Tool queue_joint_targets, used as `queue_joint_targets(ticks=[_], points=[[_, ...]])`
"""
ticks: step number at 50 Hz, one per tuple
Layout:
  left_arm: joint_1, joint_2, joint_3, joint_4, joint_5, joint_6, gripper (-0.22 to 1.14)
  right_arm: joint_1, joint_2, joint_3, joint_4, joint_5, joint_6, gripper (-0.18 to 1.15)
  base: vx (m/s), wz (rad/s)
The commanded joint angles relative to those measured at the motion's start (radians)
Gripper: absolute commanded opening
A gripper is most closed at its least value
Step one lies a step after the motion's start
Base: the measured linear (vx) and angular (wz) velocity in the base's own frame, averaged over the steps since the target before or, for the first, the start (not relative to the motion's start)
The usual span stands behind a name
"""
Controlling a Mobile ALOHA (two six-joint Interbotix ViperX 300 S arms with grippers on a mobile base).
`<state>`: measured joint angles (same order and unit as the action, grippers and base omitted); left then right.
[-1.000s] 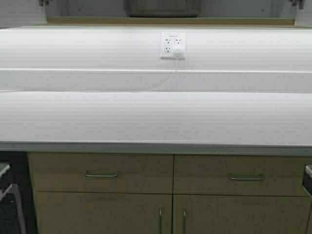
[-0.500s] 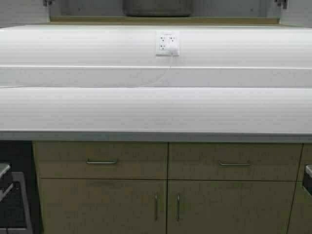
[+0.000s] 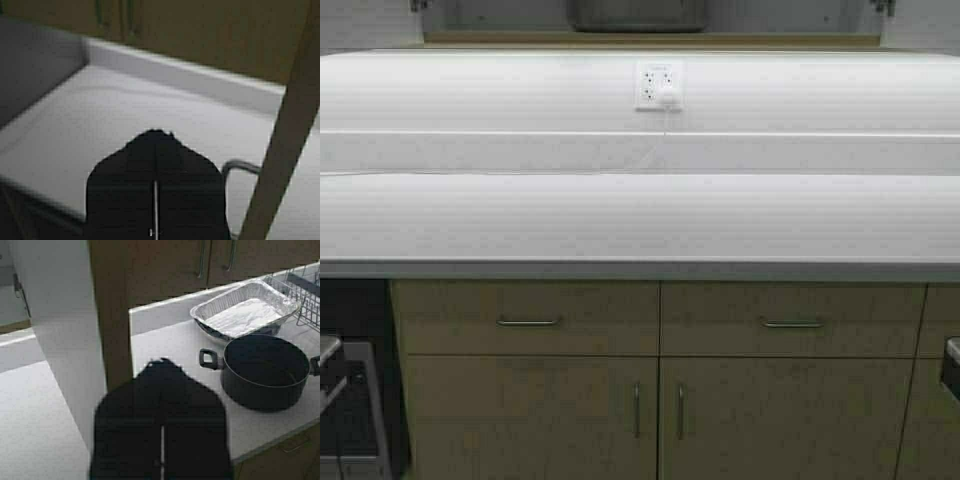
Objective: Open the cabinet, put the pot inside, then close it
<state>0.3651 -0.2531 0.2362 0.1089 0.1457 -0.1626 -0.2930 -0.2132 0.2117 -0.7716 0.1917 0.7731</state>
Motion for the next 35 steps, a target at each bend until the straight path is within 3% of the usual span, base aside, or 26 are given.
queue_joint_targets(ticks=[1, 9, 19, 35], points=[[0.002, 0.067, -0.087, -0.002, -0.015, 0.000, 0.05, -0.009, 0.072, -0.112, 0.005, -0.009, -0.002, 0.07, -0.03, -0.01], [0.000, 0.120, -0.124, -0.015, -0.017, -0.003, 0.05, -0.011, 0.166, -0.209, 0.009, -0.008, 0.000, 0.07, -0.01, 0.00], [-0.055, 0.166, -0.160, -0.023, -0.044, -0.002, 0.04, -0.011, 0.216, -0.238, 0.055, -0.009, 0.006, 0.07, 0.01, 0.00], [-0.209, 0.173, -0.166, -0.029, -0.035, -0.002, 0.04, 0.100, 0.132, -0.169, 0.058, -0.028, -0.011, 0.07, 0.00, 0.00]])
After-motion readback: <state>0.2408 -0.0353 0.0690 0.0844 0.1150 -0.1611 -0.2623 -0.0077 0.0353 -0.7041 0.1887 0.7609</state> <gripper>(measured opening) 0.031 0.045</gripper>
